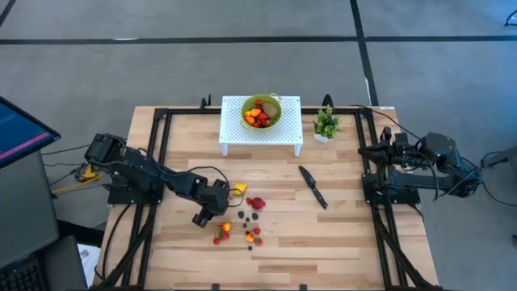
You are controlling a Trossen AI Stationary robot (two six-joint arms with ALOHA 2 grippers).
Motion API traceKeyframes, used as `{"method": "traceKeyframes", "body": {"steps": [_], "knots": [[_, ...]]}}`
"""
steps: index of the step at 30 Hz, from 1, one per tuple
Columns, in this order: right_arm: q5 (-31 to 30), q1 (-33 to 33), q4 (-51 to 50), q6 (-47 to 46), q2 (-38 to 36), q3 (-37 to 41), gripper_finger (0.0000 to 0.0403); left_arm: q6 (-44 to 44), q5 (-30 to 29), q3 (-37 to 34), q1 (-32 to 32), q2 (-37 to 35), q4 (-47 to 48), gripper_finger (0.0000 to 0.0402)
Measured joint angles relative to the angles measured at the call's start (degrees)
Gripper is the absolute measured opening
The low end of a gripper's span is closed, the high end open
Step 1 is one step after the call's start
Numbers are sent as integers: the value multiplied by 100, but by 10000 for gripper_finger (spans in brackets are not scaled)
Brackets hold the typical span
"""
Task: Pick & Place Fruit
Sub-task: Put the red strawberry into the green strainer bowl
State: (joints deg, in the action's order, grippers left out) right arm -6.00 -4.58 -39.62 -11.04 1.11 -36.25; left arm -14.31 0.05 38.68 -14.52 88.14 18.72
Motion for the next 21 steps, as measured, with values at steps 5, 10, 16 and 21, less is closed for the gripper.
{"method": "traceKeyframes", "body": {"steps": [5, 10, 16, 21], "knots": [[0, 0, 0, -1, 1, 0, 17, 0, 0, 0, 0, 0, -7, 209], [0, 0, 0, 1, 1, 0, 17, 0, 25, 0, -2, 4, -4, 176], [0, 0, 0, 1, 0, 0, 17, 5, 39, 0, -2, 4, -16, 144], [0, 0, 0, 1, 1, 0, 17, 17, 39, 0, -2, 9, -24, 158]]}}
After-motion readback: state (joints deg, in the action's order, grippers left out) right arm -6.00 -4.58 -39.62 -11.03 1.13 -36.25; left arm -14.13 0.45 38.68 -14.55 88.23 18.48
